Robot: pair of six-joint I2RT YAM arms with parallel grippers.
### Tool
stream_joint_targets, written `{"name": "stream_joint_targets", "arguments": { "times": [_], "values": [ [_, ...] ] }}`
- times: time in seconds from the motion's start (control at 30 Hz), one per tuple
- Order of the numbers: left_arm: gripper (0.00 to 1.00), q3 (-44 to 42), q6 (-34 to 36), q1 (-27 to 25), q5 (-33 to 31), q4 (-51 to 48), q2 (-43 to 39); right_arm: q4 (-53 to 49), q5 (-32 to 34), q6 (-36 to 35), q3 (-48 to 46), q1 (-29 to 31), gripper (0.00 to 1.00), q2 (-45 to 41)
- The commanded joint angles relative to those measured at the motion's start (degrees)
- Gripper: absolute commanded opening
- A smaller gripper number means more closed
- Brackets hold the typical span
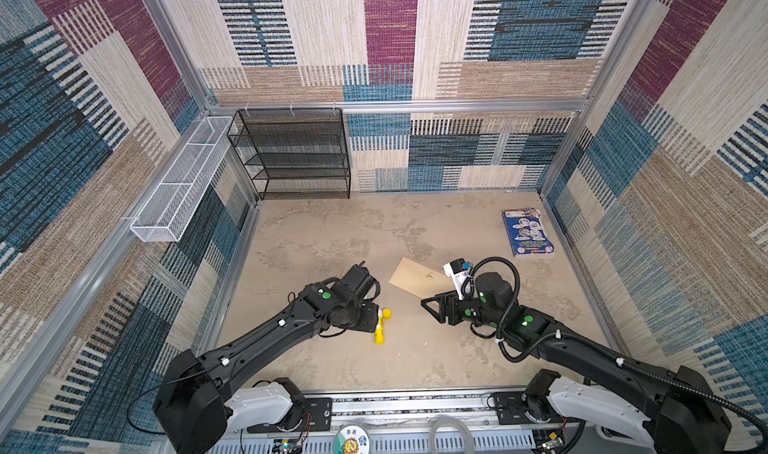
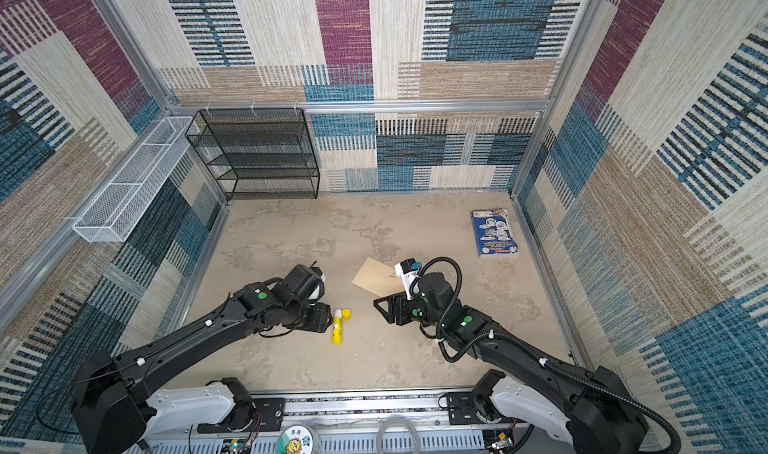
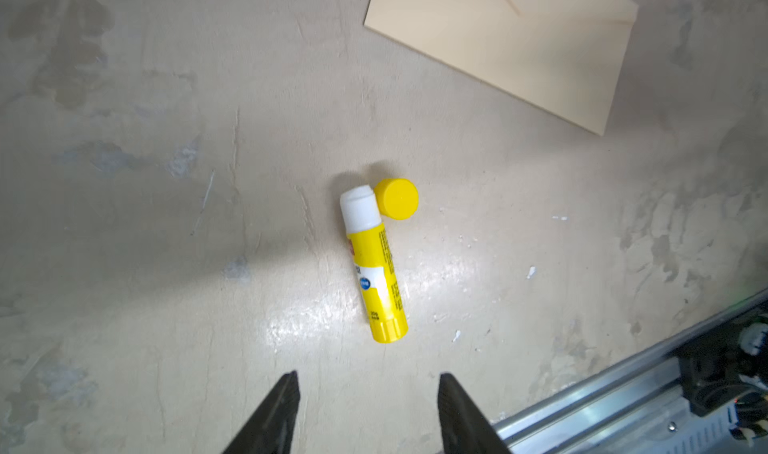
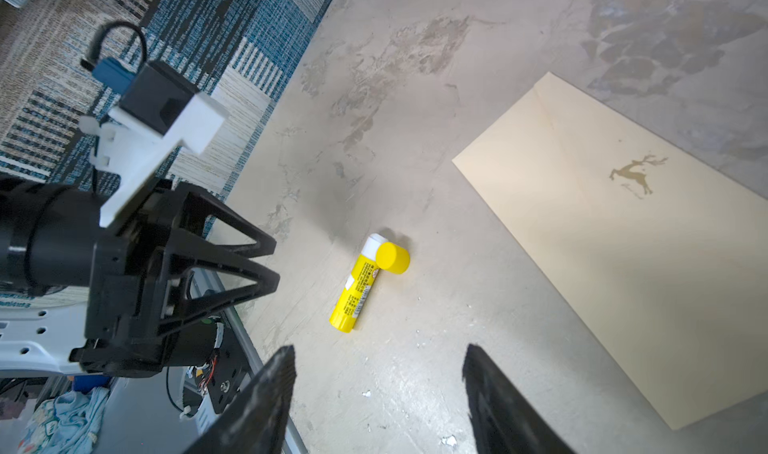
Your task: Place the letter into the envelope and seal it
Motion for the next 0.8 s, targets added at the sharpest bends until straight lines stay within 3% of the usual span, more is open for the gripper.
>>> {"name": "stream_joint_targets", "arguments": {
  "times": [0.0, 0.2, 0.6, 0.77],
  "values": [
    [0.58, -1.67, -2.79, -1.01, 1.61, 1.60, 2.04, 0.66, 1.50, 0.84, 0.57, 0.32, 0.67, 0.77],
    [0.57, -3.13, -2.74, -0.92, 5.53, 7.90, 7.83, 0.49, 1.62, 0.74, 1.18, 0.40, 0.65, 1.10],
    [0.57, -1.08, -3.66, 0.63, 3.20, 12.49, 16.40, -0.11, 1.94, 0.48, 1.27, 0.49, 0.64, 0.25],
    [0.52, 0.23, -2.70, 0.83, 1.55, 12.22, 19.16, -0.29, 2.01, 0.35, 1.20, 0.49, 0.63, 0.19]
  ]
}}
